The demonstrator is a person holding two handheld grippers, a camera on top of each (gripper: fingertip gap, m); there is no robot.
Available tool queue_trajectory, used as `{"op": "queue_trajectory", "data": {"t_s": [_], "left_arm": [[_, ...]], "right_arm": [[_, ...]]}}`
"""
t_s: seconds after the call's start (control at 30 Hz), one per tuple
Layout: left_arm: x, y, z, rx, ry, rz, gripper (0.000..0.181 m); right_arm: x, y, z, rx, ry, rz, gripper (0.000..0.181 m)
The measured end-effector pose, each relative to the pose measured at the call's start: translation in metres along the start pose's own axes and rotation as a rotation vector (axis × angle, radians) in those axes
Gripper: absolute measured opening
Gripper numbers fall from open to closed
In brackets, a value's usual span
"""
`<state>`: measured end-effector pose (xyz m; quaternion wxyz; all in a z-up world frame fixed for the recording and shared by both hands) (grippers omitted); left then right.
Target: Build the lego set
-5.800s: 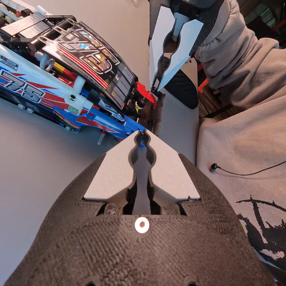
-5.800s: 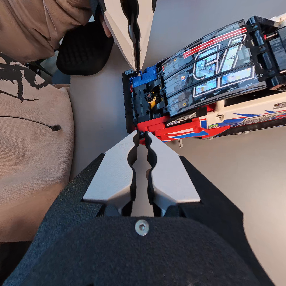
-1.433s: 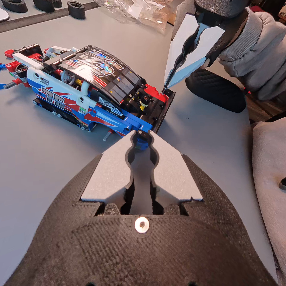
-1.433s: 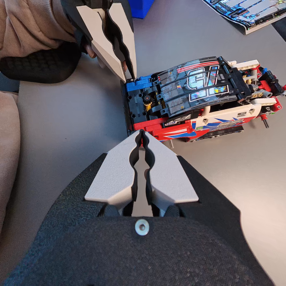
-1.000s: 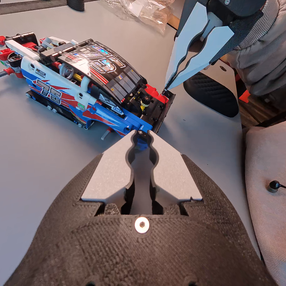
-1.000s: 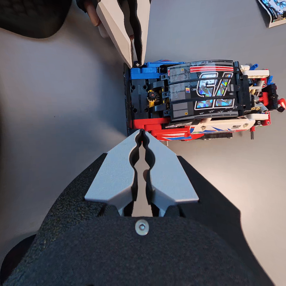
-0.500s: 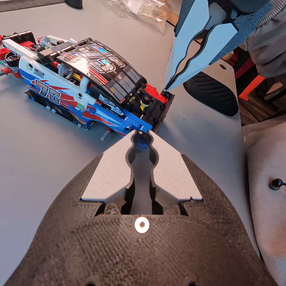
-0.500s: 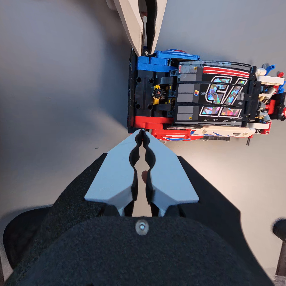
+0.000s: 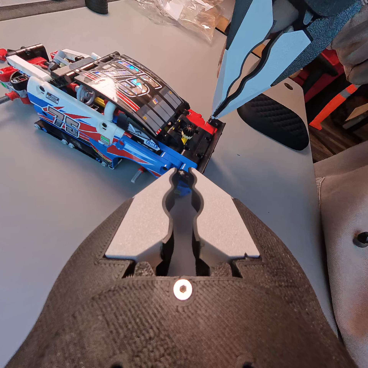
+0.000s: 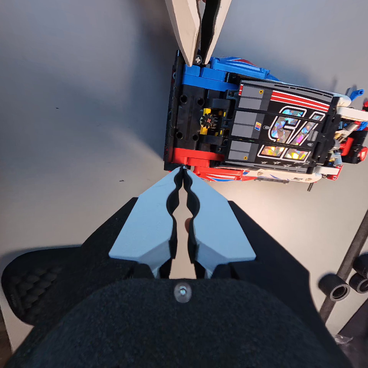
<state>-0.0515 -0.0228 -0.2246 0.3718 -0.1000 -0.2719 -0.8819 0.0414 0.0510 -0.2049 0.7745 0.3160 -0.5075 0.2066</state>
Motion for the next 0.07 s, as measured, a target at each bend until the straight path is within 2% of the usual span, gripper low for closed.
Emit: {"op": "queue_trajectory", "data": {"t_s": [0.07], "left_arm": [[0.0011,0.0017,0.0023,-0.033,0.008,0.006,0.013]], "right_arm": [[0.0011,0.0014,-0.0013,-0.035,0.042,-0.020,0.000]]}}
Point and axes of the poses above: each gripper's, where its closed fingertips meet, x back along the fingers, z out of its top, y = z × x across the jaws, the point moved 3 cm from there along x, back along the fingers, and after that the axes turned 10 degrees about -z, right-handed, at the moved point
